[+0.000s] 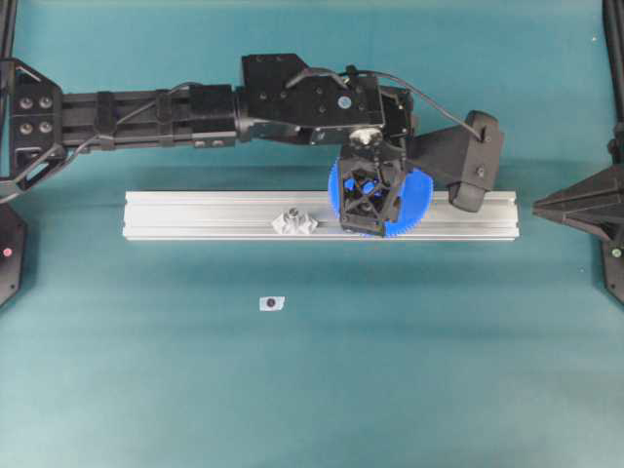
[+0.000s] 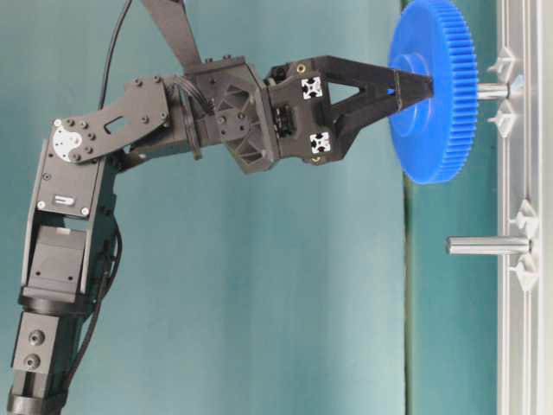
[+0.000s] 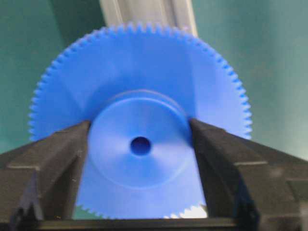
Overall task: Find the location of the shaft and insert the large gear.
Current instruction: 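Align the gear's center hole with the upper metal shaft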
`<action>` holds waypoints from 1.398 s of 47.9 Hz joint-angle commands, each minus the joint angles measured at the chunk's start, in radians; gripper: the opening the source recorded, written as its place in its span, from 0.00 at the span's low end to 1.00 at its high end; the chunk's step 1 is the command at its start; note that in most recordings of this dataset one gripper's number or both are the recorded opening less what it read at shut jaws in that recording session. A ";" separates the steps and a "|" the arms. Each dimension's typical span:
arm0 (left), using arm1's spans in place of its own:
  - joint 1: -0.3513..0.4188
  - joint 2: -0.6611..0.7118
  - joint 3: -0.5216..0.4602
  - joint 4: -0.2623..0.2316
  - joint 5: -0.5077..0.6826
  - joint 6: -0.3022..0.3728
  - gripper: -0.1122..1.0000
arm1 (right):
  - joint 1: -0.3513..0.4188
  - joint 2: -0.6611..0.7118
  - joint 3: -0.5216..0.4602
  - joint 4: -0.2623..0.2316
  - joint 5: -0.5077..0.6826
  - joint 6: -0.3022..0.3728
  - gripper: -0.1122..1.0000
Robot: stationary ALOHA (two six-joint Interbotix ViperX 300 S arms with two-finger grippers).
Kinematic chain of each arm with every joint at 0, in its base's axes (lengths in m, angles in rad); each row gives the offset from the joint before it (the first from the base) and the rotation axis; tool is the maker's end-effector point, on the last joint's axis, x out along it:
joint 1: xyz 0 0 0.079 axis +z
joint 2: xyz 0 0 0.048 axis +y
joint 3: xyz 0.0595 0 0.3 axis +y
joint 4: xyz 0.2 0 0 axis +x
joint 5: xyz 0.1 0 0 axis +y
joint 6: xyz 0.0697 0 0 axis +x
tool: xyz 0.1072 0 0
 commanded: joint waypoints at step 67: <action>0.057 0.002 -0.071 0.005 0.044 0.002 0.73 | 0.000 0.005 -0.009 0.000 0.002 0.006 0.13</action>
